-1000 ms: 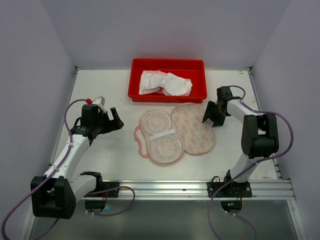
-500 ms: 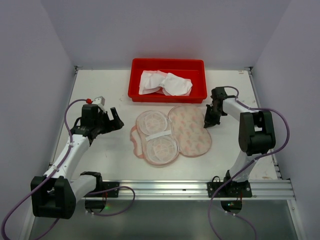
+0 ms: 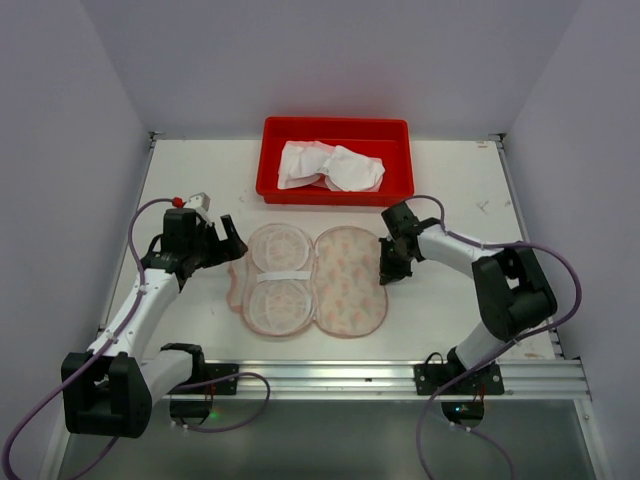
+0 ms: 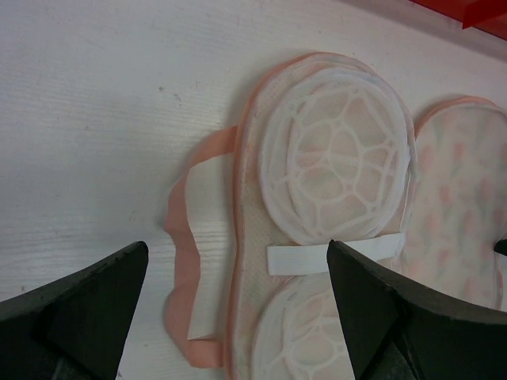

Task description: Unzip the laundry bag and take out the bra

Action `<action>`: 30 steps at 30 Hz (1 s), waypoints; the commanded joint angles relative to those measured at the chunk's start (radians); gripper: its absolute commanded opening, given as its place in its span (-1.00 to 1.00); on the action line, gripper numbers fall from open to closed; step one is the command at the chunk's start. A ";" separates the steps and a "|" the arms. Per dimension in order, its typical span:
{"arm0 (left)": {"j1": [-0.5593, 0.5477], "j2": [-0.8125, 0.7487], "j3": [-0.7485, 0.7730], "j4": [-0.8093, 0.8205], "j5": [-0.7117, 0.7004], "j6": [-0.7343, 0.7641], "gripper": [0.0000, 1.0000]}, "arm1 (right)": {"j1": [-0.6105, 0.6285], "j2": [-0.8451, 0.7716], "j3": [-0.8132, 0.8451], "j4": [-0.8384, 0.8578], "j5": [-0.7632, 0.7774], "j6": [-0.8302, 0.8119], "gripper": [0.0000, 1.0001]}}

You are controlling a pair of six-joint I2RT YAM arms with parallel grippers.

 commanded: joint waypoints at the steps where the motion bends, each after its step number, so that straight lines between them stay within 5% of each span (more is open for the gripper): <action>1: 0.011 -0.010 0.000 0.038 0.012 0.027 0.96 | 0.008 -0.054 -0.029 0.051 0.094 0.106 -1.00; 7: 0.011 -0.008 0.001 0.039 0.014 0.027 0.96 | 0.008 -0.087 -0.010 0.051 0.230 0.143 -0.41; 13: 0.011 -0.008 0.000 0.035 0.008 0.027 0.97 | 0.019 -0.022 0.004 0.068 0.212 0.140 -0.33; 21: 0.011 -0.006 0.000 0.033 0.005 0.027 0.97 | 0.069 0.076 0.070 0.058 0.111 0.105 -0.49; 24: 0.011 -0.010 0.001 0.032 0.003 0.027 0.96 | 0.083 0.087 0.073 0.063 0.112 0.106 -0.79; 25: 0.011 -0.008 0.001 0.033 0.003 0.027 0.97 | 0.082 0.081 0.074 0.043 0.128 0.105 -0.98; 30: 0.011 -0.008 0.001 0.033 0.005 0.027 0.97 | 0.060 -0.054 0.096 -0.046 0.307 0.053 -1.00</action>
